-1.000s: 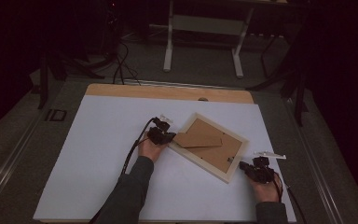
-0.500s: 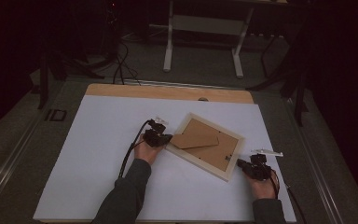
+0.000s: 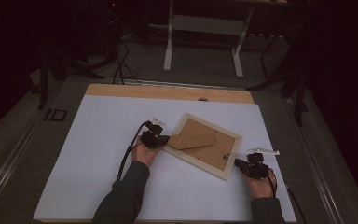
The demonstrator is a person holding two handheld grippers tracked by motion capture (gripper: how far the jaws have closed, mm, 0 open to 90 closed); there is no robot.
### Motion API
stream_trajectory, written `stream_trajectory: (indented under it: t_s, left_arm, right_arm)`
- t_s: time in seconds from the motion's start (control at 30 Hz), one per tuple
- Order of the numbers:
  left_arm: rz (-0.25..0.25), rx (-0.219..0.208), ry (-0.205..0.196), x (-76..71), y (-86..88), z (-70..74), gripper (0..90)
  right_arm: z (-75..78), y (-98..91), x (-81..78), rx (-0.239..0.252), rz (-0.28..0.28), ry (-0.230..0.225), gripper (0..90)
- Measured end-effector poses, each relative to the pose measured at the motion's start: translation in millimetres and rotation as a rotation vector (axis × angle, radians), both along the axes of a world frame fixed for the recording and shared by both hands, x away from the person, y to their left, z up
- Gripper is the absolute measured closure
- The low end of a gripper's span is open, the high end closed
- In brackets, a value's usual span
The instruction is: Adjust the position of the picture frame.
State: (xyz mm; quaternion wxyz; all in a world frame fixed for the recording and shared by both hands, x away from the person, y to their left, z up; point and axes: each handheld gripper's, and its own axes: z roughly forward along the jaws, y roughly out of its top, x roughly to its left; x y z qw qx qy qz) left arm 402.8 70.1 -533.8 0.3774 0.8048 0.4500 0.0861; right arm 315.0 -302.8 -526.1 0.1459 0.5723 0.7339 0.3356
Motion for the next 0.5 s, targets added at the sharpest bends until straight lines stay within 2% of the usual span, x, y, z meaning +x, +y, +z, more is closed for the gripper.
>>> stream_trajectory:
  t_s: [0.2, 0.5]
  left_arm:
    - [0.009, -0.002, 0.006, -1.3, 2.8, 0.3, 90.0]
    - [0.033, -0.001, 0.012, -3.3, 11.0, 0.7, 90.0]
  right_arm:
    - [1.1, 3.2, 1.9, -0.021, 0.012, 0.003, 90.0]
    - [1.5, 9.3, 8.4, -0.022, 0.038, 0.008, 90.0]
